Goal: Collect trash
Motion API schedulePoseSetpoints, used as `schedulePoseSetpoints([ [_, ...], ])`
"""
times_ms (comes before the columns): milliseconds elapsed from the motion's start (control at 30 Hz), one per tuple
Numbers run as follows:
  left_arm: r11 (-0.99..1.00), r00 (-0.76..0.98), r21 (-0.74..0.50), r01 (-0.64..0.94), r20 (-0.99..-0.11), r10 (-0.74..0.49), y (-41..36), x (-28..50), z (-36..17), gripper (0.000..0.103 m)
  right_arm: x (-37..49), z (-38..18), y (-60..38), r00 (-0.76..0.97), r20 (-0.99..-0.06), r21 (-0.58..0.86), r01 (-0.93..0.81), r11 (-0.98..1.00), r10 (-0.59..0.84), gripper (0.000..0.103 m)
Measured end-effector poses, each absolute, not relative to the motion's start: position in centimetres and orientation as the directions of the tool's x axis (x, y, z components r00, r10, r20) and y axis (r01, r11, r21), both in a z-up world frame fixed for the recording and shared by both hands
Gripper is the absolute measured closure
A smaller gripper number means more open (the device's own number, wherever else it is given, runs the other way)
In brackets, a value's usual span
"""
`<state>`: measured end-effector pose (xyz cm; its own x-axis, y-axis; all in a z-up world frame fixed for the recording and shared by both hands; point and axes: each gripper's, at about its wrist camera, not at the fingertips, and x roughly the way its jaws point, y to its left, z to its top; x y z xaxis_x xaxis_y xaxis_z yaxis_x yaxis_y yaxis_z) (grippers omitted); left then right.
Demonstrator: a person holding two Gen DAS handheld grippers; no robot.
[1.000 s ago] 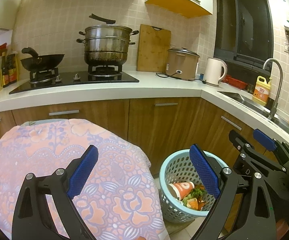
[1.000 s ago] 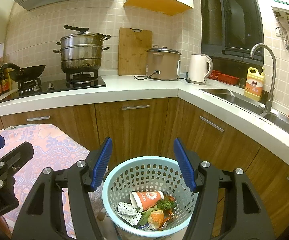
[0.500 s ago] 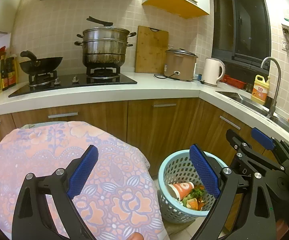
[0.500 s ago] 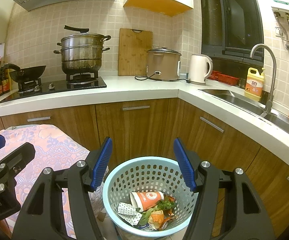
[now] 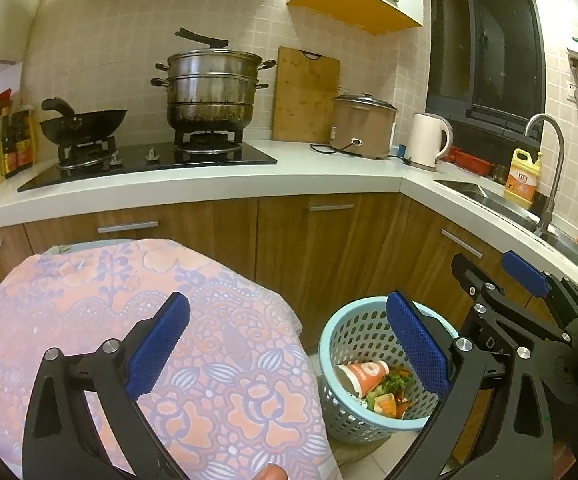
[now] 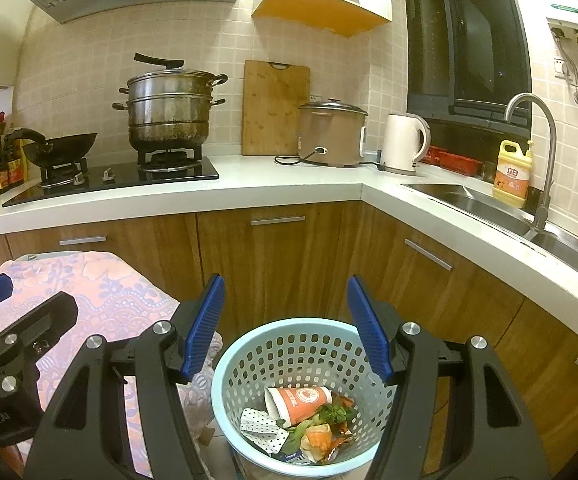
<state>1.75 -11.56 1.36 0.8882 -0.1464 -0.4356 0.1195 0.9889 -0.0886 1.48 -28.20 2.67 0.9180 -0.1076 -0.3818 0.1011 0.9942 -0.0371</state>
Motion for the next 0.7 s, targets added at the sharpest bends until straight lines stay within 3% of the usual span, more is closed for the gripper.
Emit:
schedulePoseSetpoints([
  [700,0.994,0.891,-0.073,0.077,-0.442,-0.102,-10.97,1.79,1.31,0.007,1.42,2.45,-27.79,0.918,-0.371,-0.066,0.122,0.990,-0.137,0.043],
])
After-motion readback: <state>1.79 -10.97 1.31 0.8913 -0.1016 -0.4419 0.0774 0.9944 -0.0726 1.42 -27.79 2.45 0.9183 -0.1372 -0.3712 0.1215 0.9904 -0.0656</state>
